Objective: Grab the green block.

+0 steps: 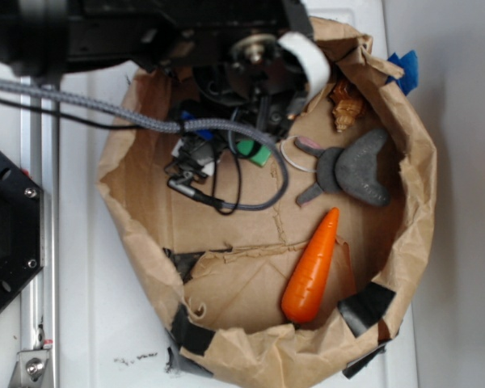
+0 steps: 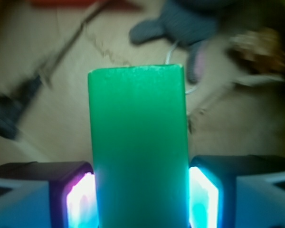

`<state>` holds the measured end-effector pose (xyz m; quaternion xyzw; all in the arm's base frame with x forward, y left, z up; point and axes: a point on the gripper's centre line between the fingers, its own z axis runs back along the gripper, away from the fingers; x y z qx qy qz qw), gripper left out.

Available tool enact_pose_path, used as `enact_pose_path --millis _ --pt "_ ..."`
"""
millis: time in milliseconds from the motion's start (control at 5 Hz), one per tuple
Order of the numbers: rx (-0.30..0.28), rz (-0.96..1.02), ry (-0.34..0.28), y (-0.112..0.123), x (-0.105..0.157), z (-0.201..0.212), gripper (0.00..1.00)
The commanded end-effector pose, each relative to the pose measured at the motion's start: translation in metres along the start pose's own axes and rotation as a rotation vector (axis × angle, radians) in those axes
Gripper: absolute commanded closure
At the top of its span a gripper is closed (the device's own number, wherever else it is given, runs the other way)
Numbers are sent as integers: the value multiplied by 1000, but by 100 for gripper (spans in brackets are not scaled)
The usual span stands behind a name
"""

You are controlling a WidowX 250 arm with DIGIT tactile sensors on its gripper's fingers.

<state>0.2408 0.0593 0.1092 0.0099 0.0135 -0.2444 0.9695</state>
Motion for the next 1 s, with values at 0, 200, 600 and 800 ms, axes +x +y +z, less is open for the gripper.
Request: enact_pose_path --millis 0,200,600,800 --pt "-15 499 -28 -6 0 74 100" --pt "50 635 -94 -13 4 90 100" --pt "126 534 -162 -3 18 92 100" --pt "102 551 -134 -6 9 79 100"
